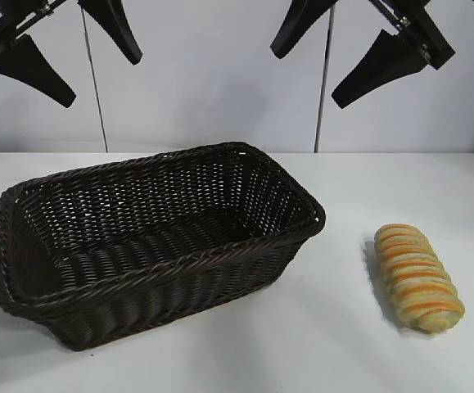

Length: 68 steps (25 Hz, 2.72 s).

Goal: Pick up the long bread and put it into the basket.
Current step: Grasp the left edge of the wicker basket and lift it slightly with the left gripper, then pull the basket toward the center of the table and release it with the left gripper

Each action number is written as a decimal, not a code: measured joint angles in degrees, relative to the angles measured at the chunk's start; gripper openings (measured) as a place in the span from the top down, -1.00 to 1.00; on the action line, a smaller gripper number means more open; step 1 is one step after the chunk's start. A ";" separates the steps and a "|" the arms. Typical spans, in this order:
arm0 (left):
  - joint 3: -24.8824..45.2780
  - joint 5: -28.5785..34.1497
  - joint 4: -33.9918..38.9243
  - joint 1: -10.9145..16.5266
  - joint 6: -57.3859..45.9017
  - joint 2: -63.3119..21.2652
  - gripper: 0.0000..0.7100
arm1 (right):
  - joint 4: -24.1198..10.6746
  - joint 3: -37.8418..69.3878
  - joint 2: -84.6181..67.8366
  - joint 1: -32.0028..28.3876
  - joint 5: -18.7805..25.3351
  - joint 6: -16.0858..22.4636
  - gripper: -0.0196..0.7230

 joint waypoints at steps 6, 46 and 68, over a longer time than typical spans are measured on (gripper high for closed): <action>-1.92 2.33 7.00 1.88 -5.78 -1.52 -0.70 | -0.09 0.00 0.00 0.00 0.00 0.00 -0.50; 40.69 -32.81 9.25 0.91 -11.65 -3.81 -0.50 | -0.37 0.00 0.00 0.07 -0.64 -1.47 -0.50; 18.46 -1.15 10.96 7.13 3.22 -8.44 0.72 | -0.49 0.00 0.00 0.07 -1.17 -1.47 -0.50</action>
